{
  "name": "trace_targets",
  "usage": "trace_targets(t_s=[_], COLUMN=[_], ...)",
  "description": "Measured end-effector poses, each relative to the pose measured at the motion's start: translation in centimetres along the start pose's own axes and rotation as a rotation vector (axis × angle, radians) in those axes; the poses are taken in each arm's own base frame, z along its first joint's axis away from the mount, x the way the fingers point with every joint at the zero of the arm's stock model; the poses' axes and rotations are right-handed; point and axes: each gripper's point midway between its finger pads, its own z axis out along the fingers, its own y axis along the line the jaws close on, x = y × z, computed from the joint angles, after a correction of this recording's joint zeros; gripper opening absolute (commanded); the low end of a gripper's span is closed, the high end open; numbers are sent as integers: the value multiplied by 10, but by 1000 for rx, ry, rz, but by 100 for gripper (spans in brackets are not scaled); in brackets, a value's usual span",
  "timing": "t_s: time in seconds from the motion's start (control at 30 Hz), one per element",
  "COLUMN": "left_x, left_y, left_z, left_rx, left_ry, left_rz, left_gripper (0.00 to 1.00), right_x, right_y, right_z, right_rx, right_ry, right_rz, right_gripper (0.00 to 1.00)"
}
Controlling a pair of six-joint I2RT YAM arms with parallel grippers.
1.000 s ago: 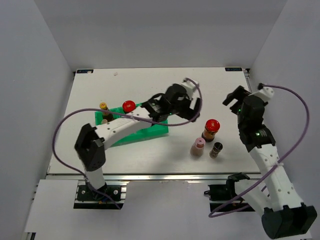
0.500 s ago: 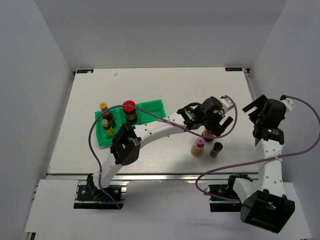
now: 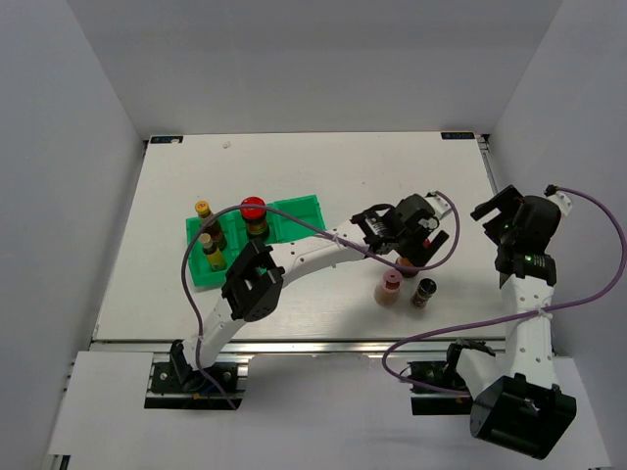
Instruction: Organize the condiment bottles
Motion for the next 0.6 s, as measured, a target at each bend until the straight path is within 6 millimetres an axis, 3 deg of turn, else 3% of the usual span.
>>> trace_targets(t_s=[0.4,0.53,0.6], left_x=[-2,-3,-2], left_y=[-1,2,7], left_z=[0,-1,-3], left_rx=[-1,-20,-46], left_ry=[-9,-11,-9], left_rz=[-13,-18,-15], left_gripper=[47,37,37], right_x=[6,5,5], right_y=[1,3,5], right_z=[1,2,2], right_rx=[-15,-27,-36], right_ry=[17,14,12], right_rz=[-3,-3,-3], right_gripper=[89,89,89])
